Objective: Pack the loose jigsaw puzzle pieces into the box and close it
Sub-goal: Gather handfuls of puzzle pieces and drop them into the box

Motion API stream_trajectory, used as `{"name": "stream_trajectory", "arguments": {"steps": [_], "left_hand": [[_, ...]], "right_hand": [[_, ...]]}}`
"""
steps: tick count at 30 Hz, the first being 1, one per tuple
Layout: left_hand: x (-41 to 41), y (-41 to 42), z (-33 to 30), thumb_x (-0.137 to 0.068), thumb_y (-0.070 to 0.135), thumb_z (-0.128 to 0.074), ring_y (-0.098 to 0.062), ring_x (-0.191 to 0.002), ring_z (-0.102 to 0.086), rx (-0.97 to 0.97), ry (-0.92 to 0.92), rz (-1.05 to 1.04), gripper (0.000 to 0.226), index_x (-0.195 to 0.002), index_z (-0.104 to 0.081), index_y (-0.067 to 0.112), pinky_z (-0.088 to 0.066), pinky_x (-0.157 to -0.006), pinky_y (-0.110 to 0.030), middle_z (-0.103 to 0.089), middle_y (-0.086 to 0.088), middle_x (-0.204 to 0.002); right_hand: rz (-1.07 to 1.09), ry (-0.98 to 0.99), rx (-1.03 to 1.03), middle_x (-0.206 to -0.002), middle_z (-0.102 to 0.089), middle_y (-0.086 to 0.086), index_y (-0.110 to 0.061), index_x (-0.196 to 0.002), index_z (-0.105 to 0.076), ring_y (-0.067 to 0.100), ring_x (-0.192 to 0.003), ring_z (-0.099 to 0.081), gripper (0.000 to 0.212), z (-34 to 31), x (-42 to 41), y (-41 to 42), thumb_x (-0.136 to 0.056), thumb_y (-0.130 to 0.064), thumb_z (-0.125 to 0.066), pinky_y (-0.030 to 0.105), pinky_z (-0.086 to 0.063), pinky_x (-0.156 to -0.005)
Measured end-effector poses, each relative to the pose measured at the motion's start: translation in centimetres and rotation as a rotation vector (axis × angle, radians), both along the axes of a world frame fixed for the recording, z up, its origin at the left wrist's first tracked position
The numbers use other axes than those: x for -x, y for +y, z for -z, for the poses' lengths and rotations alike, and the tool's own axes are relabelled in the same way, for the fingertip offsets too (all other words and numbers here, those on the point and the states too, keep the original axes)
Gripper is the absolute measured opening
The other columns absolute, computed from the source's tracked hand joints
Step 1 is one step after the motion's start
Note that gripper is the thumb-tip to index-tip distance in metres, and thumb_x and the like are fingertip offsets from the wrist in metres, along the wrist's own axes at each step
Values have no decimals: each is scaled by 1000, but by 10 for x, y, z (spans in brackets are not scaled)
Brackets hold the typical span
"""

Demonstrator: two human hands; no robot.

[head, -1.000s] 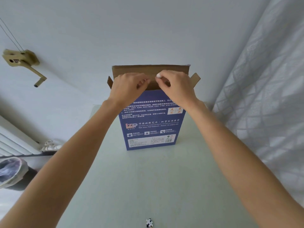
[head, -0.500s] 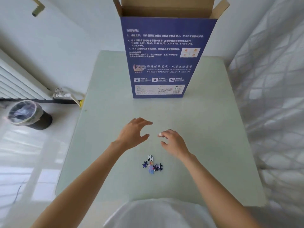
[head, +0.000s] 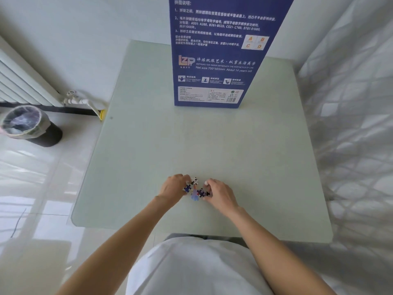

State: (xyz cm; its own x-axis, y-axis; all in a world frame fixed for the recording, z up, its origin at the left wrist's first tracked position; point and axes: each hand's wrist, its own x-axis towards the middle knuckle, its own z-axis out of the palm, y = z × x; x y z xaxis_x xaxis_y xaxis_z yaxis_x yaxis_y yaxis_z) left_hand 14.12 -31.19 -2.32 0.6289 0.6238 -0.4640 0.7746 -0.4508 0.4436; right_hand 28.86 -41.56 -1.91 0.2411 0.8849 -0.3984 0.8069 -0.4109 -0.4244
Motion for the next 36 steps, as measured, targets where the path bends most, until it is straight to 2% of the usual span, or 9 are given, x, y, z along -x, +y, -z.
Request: {"name": "stream_trajectory", "arguments": {"steps": [8, 11, 14, 18, 21, 26, 30, 33, 36], "left_hand": [[-1, -14, 5, -83, 23, -66, -26, -94, -61, -34, -28, -125, 31, -112, -60, 16, -47, -78, -32, -64, -6, -104], [-6, -15, 5, -83, 16, -66, -30, -92, -62, 24, -18, -186, 30, -111, -57, 12, -49, -77, -36, -68, -9, -101], [-7, -15, 3, -83, 13, -65, -30, -91, -62, 36, -20, -199, 30, -111, -56, 10, -50, -78, -38, -66, -11, -101], [-1, -18, 7, -83, 18, -68, -29, -95, -58, -4, -78, -199, 27, -108, -61, 10, -47, -80, -36, -57, -10, -107], [2, -21, 9, -84, 18, -66, -29, -97, -57, -22, -85, -186, 24, -107, -62, 11, -47, -80, -35, -54, -9, -108], [0, -23, 10, -87, 17, -63, -25, -107, -52, -46, -75, -162, 19, -106, -63, 12, -47, -85, -33, -51, -7, -115], [-1, -25, 12, -87, 13, -61, -29, -100, -56, -50, -88, -149, 23, -111, -59, 12, -48, -81, -35, -55, -8, -111], [-3, -26, 12, -88, 13, -61, -31, -96, -59, -43, -76, -144, 33, -120, -55, 12, -48, -79, -36, -56, -9, -111], [-4, -24, 10, -88, 15, -61, -31, -96, -59, -49, -50, -133, 31, -119, -55, 10, -46, -77, -34, -56, -10, -111]], "right_hand": [[109, 54, -14, -103, -60, 5, -9, -112, -54, 22, -94, -56, 36, 4, 4, -8, -79, -14, -68, 26, -39, -77], [69, 56, -39, -97, -47, 1, -11, -109, -54, 20, -84, -50, 34, 4, 6, -8, -77, -1, -63, 24, -36, -70], [-30, 86, -59, -101, -41, 3, -8, -111, -54, 22, -82, -50, 40, 5, 8, -3, -75, 8, -55, 29, -41, -72], [-104, 108, -59, -105, -43, 8, -5, -109, -57, 27, -85, -56, 34, 5, 8, 9, -77, 4, -60, 30, -45, -77], [-133, 51, -22, -112, -44, 9, -4, -108, -57, 27, -91, -55, 31, 5, 3, 12, -78, -5, -65, 22, -34, -71], [-116, 24, -11, -109, -51, 11, -4, -103, -56, 27, -100, -50, 29, 8, 0, 11, -78, -12, -66, 29, -37, -78], [-80, 56, -25, -100, -61, 10, -7, -96, -54, 29, -91, -56, 23, 8, 2, 9, -77, -10, -66, 33, -39, -74], [-37, 75, -24, -97, -65, 8, -9, -101, -52, 29, -86, -59, 28, 9, 1, 4, -78, -11, -66, 33, -41, -68], [-76, 76, -9, -96, -67, 5, -14, -114, -49, 29, -86, -61, 38, 8, -1, 6, -79, -14, -66, 32, -44, -69]]}}
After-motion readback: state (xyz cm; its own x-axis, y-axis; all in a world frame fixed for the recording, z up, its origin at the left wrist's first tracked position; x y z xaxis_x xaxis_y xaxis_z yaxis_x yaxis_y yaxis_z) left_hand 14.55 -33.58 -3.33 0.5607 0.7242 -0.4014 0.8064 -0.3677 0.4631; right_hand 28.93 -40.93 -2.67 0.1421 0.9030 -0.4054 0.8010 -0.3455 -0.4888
